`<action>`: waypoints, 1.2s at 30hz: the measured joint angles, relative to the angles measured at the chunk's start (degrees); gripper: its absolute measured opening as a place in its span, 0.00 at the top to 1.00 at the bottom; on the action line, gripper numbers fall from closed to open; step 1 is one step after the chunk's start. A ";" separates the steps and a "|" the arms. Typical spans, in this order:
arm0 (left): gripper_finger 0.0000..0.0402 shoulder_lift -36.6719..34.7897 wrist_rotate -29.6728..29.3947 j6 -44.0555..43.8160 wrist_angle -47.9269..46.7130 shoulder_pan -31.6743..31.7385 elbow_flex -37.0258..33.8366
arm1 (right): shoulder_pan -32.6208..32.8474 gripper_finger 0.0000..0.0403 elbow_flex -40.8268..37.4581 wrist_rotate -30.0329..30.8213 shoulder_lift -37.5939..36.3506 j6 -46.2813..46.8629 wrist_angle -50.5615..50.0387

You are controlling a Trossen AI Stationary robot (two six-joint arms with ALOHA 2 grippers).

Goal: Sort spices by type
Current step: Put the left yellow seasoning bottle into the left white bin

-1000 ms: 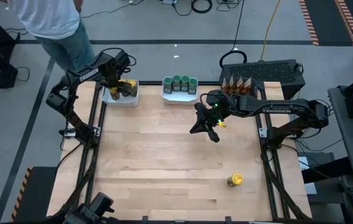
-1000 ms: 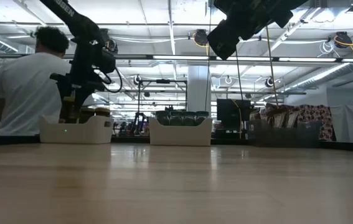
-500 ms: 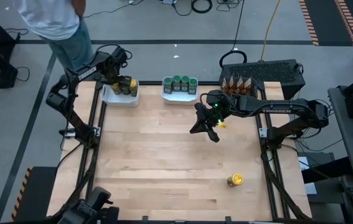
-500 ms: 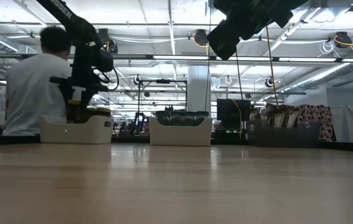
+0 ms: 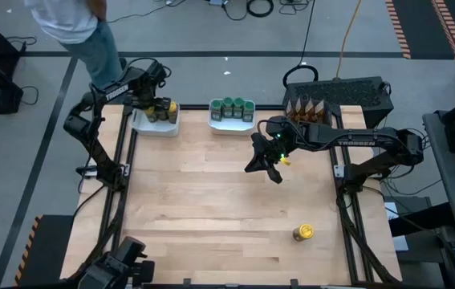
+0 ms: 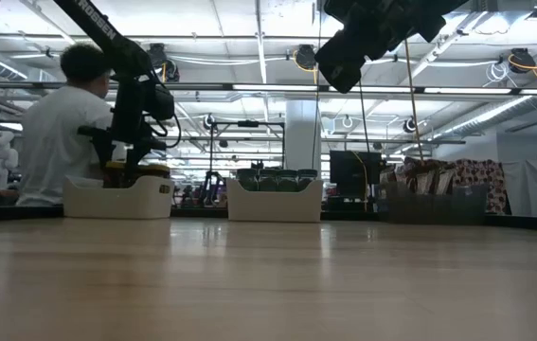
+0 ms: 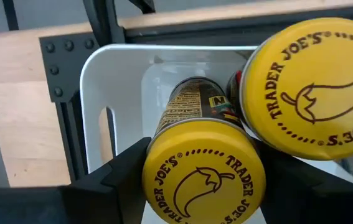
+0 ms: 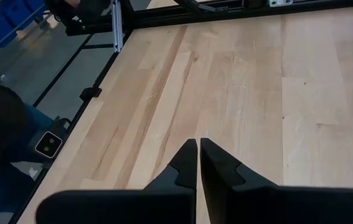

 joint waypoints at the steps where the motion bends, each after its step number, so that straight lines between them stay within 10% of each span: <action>1: 0.42 0.00 -0.27 -0.40 0.28 0.02 0.00 | 0.00 1.00 0.00 0.01 0.00 0.00 0.00; 36: 0.31 -6.90 -1.69 0.23 1.85 0.09 3.59 | 0.00 1.00 0.00 0.00 0.00 -0.04 0.39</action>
